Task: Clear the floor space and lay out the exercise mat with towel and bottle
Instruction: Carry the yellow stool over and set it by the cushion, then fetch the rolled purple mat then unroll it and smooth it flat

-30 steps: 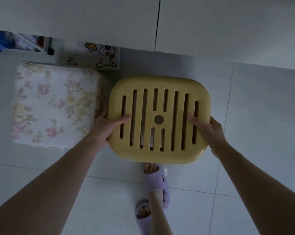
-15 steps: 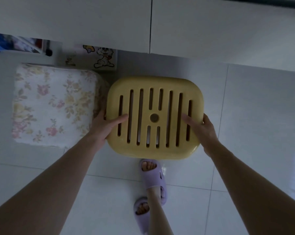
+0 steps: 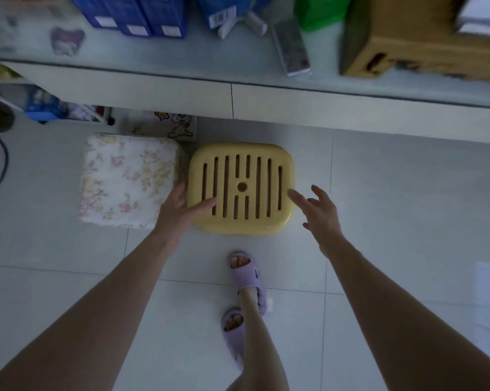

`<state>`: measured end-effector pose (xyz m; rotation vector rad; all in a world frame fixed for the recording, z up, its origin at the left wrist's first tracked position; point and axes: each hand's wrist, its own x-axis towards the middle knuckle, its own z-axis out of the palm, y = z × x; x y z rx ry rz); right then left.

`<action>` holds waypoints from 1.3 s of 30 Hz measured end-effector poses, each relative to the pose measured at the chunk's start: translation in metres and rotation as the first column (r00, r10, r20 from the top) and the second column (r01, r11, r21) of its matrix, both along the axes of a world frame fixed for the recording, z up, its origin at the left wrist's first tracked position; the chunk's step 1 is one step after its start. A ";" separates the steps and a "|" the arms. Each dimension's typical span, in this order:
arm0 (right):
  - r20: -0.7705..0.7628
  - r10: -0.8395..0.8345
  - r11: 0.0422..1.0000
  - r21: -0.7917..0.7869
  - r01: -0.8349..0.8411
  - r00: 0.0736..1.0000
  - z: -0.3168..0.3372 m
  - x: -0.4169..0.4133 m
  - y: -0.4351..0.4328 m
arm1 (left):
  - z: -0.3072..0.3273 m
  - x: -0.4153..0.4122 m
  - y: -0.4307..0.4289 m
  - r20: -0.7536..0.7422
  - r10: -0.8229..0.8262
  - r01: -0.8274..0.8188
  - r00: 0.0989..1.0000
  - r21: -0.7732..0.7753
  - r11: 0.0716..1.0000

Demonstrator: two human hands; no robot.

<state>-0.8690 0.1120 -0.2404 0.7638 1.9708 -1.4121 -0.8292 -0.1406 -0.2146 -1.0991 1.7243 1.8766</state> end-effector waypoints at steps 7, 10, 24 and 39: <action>-0.137 -0.053 0.998 -0.048 0.047 0.989 0.143 0.046 0.038 | 0.135 0.042 0.039 -0.059 -0.119 0.119 0.991 -0.006 0.993; -0.201 -0.095 0.994 -0.080 0.081 0.975 0.200 0.075 0.064 | 0.200 0.055 0.074 -0.095 -0.189 0.187 0.977 -0.028 0.982; -0.471 -0.402 0.915 -0.184 0.358 0.785 0.404 0.171 0.265 | 0.385 0.081 0.305 -0.375 -0.456 0.440 0.807 -0.134 0.888; -0.807 -0.416 0.772 -0.071 0.632 0.418 0.577 0.293 0.644 | 0.551 0.133 0.740 -0.734 -0.610 0.770 0.297 -0.194 0.608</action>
